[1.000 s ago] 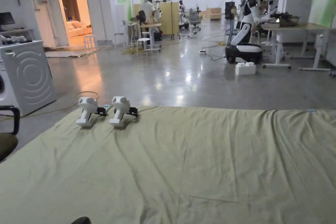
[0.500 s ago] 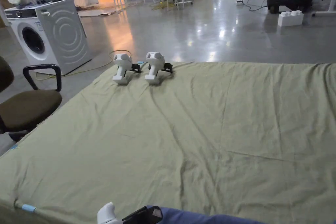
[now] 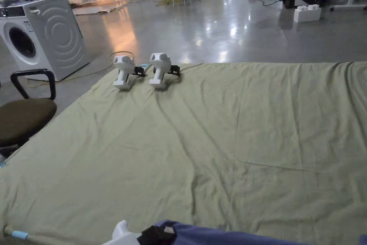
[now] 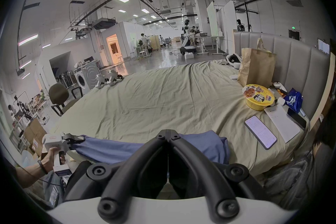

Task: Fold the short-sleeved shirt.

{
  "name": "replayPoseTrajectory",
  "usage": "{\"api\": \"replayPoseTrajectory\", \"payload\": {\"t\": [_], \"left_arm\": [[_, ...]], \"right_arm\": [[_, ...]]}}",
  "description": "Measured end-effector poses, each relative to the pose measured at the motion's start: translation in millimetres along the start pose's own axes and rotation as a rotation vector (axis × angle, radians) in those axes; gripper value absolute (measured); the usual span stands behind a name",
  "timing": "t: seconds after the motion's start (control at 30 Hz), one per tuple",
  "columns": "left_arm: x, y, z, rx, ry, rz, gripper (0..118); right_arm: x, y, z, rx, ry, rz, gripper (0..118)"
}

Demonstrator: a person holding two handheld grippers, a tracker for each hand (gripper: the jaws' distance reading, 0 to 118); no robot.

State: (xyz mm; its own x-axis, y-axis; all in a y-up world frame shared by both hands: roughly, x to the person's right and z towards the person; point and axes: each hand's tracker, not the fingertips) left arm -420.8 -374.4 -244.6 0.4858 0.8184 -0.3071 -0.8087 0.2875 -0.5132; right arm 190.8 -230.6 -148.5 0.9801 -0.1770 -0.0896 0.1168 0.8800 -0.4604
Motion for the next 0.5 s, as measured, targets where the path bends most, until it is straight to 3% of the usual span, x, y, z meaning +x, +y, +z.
{"api": "replayPoseTrajectory", "payload": {"t": [0.17, 0.2, 0.3, 0.43, 0.5], "left_arm": [[22, 40, 51, 0.152, -0.055, -0.101, 15], [63, 27, 68, 0.184, -0.034, -0.165, 15], [106, 28, 77, 0.18, 0.028, -0.382, 15], [152, -23, 34, 0.067, -0.085, -0.512, 15], [183, -72, -8, -0.024, -0.007, -0.648, 15]], "right_arm": [[11, -1, 4, 0.003, -0.006, -0.058, 2], [13, -2, 6, 0.007, -0.007, -0.065, 2], [18, -5, 8, 0.016, 0.0, -0.081, 2], [22, -10, 7, 0.022, 0.01, -0.134, 2], [23, -12, 11, 0.025, 0.018, -0.156, 2]]}}
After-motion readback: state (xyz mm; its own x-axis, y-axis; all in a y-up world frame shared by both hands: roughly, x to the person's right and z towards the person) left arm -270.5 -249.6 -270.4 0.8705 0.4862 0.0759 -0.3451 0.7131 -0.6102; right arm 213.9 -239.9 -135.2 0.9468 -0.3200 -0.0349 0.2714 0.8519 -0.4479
